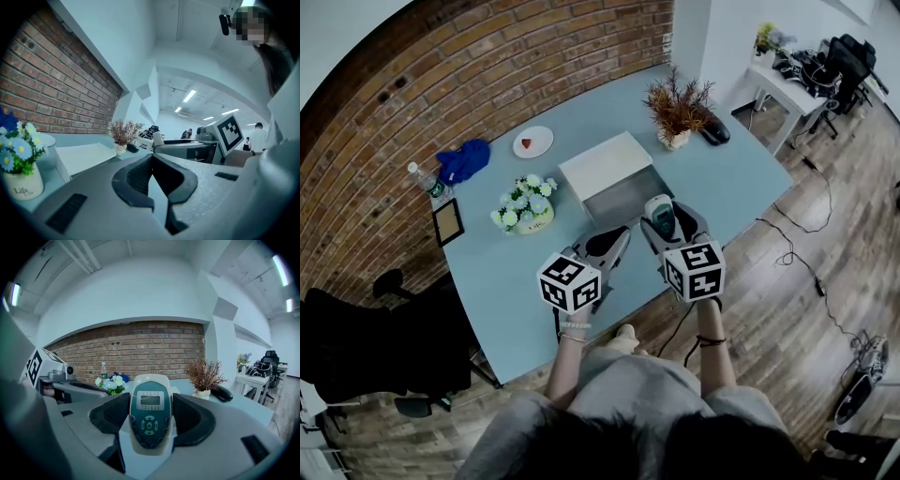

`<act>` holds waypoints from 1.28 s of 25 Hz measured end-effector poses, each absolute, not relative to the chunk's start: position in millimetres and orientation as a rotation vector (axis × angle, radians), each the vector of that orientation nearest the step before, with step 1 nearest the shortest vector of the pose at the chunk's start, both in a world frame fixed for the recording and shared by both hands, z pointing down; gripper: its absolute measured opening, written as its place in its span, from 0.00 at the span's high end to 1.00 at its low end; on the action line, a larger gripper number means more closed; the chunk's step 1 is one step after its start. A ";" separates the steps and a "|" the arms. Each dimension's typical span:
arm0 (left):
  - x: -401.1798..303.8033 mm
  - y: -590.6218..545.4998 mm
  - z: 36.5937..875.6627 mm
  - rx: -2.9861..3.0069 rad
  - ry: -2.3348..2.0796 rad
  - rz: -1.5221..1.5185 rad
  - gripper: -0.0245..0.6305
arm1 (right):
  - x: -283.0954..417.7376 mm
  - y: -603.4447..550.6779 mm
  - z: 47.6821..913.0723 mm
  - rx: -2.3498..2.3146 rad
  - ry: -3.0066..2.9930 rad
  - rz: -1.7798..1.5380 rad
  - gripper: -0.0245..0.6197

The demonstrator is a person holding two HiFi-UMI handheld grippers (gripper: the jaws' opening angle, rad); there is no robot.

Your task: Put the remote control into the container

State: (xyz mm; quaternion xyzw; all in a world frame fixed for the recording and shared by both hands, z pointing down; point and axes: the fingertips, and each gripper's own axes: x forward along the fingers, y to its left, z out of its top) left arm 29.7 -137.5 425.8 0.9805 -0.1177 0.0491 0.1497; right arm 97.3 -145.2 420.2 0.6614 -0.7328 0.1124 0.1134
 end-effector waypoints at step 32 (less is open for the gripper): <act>55.2 -234.4 478.2 2.575 -0.770 0.129 0.96 | 113.7 -273.6 474.5 1.268 -2.311 0.256 0.52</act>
